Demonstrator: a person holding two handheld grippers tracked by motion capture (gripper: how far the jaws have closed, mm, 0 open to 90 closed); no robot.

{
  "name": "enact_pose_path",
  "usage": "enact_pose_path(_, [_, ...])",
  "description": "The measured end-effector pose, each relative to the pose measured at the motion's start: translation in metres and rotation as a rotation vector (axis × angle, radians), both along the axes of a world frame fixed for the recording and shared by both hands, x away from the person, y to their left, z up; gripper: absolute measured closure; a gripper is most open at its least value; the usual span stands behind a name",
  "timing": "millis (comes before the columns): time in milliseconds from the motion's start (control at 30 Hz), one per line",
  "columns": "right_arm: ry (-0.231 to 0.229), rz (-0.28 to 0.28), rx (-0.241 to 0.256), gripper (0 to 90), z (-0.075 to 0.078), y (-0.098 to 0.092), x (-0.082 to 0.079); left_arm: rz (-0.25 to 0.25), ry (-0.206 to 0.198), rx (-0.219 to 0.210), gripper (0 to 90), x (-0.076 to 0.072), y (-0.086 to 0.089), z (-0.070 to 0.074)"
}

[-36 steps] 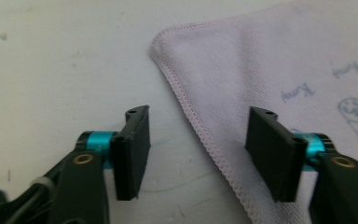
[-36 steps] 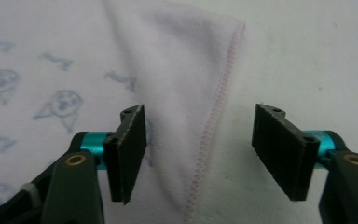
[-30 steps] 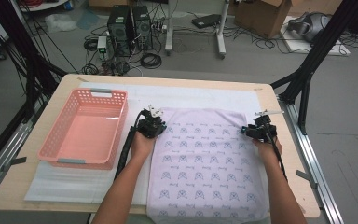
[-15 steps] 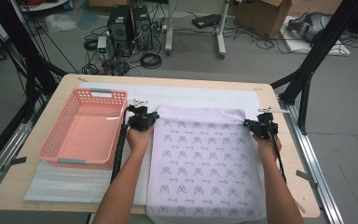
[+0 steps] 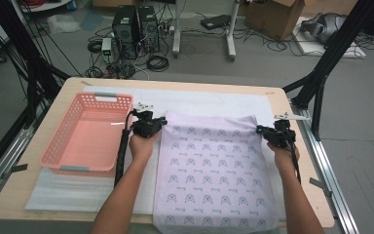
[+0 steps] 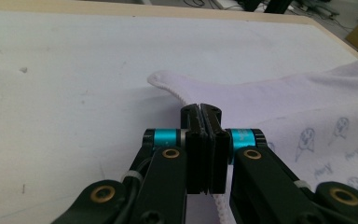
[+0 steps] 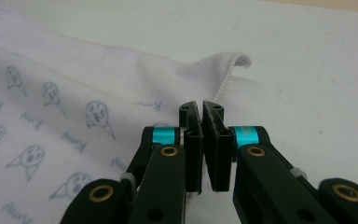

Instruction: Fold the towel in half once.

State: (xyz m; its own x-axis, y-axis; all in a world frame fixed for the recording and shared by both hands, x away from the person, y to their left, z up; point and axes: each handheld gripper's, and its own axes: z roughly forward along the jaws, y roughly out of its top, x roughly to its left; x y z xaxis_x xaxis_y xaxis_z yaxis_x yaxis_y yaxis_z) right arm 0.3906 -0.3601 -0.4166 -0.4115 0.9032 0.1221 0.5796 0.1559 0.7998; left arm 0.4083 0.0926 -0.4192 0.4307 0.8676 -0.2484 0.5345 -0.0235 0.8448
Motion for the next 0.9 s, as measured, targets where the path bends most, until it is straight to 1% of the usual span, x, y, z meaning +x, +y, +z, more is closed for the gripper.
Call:
enact_pose_path(33, [0.0, 0.004, 0.003, 86.7, 0.001, -0.001, -0.003, -0.007, 0.001, 0.005, 88.4, -0.002, 0.001, 0.002])
enact_pose_path(100, [-0.007, 0.017, 0.016, 86.7, 0.002, -0.004, -0.01, -0.019, -0.003, -0.007, 88.4, -0.008, 0.002, 0.005])
enact_pose_path(167, [-0.015, 0.027, 0.026, 86.6, 0.003, -0.007, -0.018, -0.039, -0.004, -0.023, 88.4, -0.015, 0.003, 0.007])
enact_pose_path(200, [-0.019, 0.032, 0.03, 86.5, 0.003, -0.008, -0.023, -0.049, -0.004, -0.04, 88.3, -0.019, 0.003, 0.007])
enact_pose_path(233, [-0.015, 0.04, 0.036, 86.5, 0.004, -0.009, -0.028, -0.057, 0.002, -0.046, 88.3, -0.023, 0.003, 0.008])
enact_pose_path(267, [-0.023, 0.044, 0.047, 86.5, 0.004, -0.01, -0.033, -0.076, 0.005, -0.023, 88.3, -0.027, 0.001, 0.009])
enact_pose_path(300, [-0.028, 0.05, 0.055, 86.5, 0.004, -0.011, -0.038, -0.088, -0.011, -0.004, 88.3, -0.032, 0.0, 0.01])
enact_pose_path(333, [-0.036, 0.057, 0.062, 86.5, 0.004, -0.012, -0.044, -0.096, -0.024, -0.006, 88.3, -0.037, -0.001, 0.011])
enact_pose_path(367, [-0.043, 0.068, 0.059, 86.5, 0.004, -0.012, -0.049, -0.107, -0.025, -0.005, 88.3, -0.042, -0.002, 0.012])
enact_pose_path(433, [-0.045, 0.08, 0.047, 86.5, 0.002, -0.013, -0.058, -0.127, -0.032, 0.013, 88.3, -0.051, -0.004, 0.012])
enact_pose_path(500, [-0.036, 0.084, 0.044, 86.5, -0.001, -0.014, -0.066, -0.142, -0.035, 0.019, 88.4, -0.06, -0.005, 0.011])
enact_pose_path(667, [-0.029, 0.09, 0.041, 86.5, -0.006, -0.016, -0.083, -0.157, -0.037, 0.015, 88.3, -0.078, -0.003, 0.008])
enact_pose_path(700, [-0.029, 0.091, 0.037, 86.5, -0.006, -0.016, -0.086, -0.154, -0.038, 0.01, 88.3, -0.082, -0.002, 0.007])
enact_pose_path(767, [-0.032, 0.099, 0.024, 86.4, -0.006, -0.016, -0.091, -0.156, -0.035, 0.018, 88.3, -0.087, 0.001, 0.005])
enact_pose_path(800, [-0.032, 0.1, 0.022, 86.4, -0.006, -0.016, -0.094, -0.15, -0.038, 0.009, 88.3, -0.09, 0.002, 0.004])
enact_pose_path(900, [-0.034, 0.105, 0.02, 86.4, -0.004, -0.015, -0.1, -0.147, -0.035, -0.001, 88.3, -0.101, 0.008, 0.0])
